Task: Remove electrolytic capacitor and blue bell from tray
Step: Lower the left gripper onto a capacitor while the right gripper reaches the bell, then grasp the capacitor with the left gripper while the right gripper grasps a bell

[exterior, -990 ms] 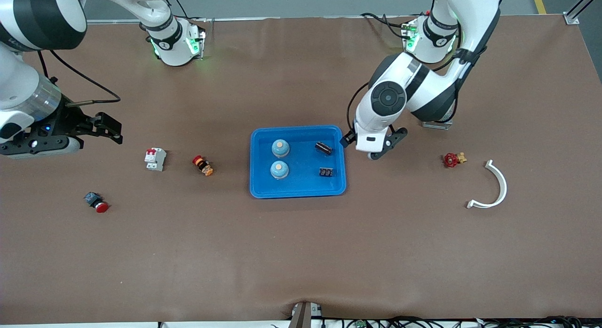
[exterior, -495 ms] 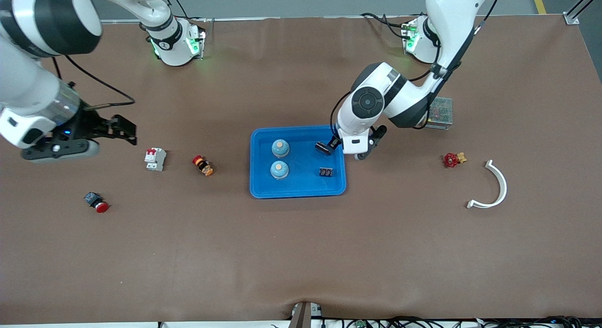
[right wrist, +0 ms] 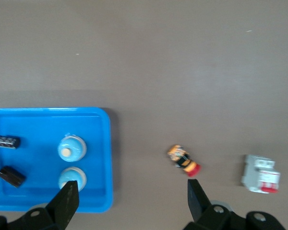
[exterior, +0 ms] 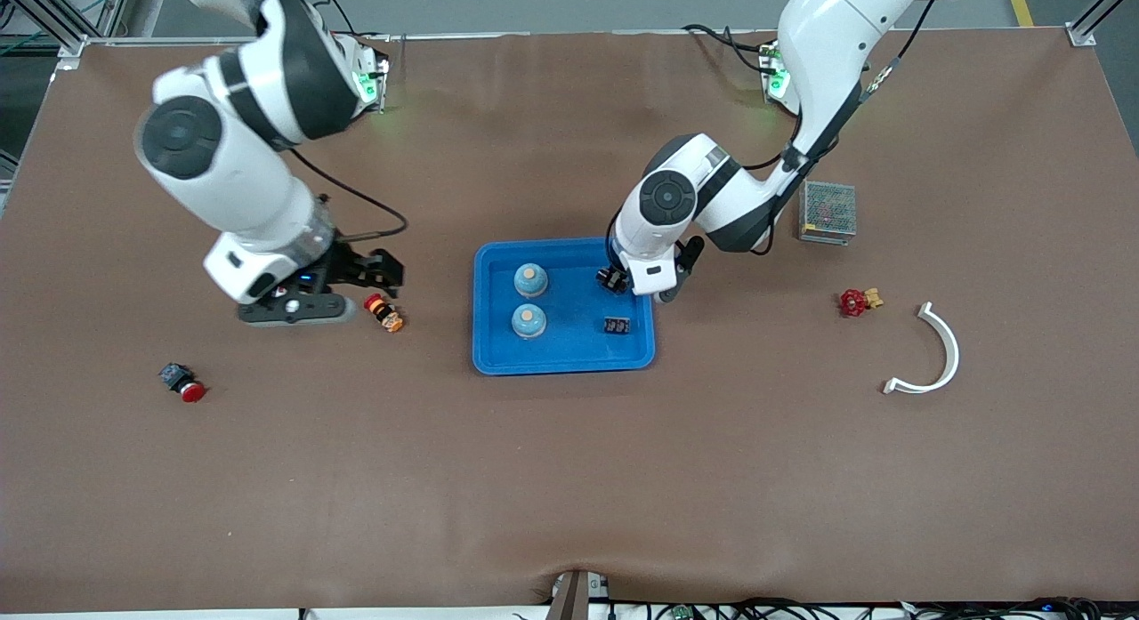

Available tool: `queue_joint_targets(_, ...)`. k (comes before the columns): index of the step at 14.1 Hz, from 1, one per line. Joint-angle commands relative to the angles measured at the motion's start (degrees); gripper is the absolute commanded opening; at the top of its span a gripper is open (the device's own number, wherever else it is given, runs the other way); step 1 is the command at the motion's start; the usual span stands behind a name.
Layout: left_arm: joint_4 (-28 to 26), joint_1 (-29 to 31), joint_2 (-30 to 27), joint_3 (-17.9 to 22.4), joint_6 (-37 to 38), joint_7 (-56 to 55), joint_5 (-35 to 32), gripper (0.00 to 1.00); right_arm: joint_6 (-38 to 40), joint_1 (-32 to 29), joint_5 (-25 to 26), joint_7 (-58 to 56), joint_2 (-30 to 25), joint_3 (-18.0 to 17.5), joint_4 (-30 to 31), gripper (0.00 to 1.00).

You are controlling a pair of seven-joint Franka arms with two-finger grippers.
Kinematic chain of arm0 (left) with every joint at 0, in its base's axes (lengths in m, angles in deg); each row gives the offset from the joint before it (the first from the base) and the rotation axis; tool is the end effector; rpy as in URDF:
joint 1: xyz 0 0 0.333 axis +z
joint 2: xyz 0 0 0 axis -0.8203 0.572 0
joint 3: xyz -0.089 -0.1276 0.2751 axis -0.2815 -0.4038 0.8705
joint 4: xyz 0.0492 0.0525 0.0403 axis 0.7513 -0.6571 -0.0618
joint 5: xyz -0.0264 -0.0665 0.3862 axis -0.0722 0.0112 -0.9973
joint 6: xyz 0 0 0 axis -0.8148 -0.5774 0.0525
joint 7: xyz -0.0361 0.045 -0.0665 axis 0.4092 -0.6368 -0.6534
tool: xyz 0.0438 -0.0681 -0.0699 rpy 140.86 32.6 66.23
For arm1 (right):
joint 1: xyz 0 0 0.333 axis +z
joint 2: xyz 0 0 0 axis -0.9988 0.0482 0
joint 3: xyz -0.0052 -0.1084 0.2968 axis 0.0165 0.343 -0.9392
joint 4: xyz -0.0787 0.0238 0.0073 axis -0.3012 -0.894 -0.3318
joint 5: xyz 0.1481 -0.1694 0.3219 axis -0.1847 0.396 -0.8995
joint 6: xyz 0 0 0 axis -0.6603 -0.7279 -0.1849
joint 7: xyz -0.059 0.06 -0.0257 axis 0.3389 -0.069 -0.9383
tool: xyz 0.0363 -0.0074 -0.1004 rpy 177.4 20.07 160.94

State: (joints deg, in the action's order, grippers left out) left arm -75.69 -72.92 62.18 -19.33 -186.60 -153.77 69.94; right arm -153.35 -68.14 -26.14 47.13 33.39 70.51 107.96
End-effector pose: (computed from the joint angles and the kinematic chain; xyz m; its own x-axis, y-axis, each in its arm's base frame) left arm 0.4663 -0.4303 0.2329 0.4943 0.8557 -0.1533 0.8584 -0.5083 -0.0694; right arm 0.5838 0.2537 0.4724 0.9993 0.0159 0.0342 0.0181 -0.9977 -0.0650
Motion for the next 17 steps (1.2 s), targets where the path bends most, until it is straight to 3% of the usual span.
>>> queue_joint_targets(1, 1.49, -0.74, 2.28, 0.27, -1.24, -5.12, -4.04, 0.63, -3.01, 2.25, -0.25, 5.24, 2.42, 0.59, -0.52, 1.00)
queue_joint_targets(7, 1.84, -1.97, 4.74, 0.35, -3.96, -7.78, -8.17, 0.61, -11.44, 7.61, 0.19, 19.05, 8.83, 0.59, -0.52, 1.00)
queue_joint_targets(11, 2.02, -1.88, 5.80, 0.44, -4.23, -7.78, -10.63, 0.44, -17.51, 9.73, 0.72, 22.14, 13.84, 0.68, -0.61, 1.00)
queue_joint_targets(15, 2.37, -1.88, 6.24, 0.44, -4.23, -7.78, -11.25, 0.41, -20.59, 10.43, 0.72, 22.14, 17.53, 0.68, -0.61, 1.00)
queue_joint_targets(17, 2.72, -1.79, 6.94, 0.44, -4.23, -7.60, -11.34, 0.34, -22.61, 11.57, 0.72, 22.14, 19.73, 0.77, -0.61, 1.00)
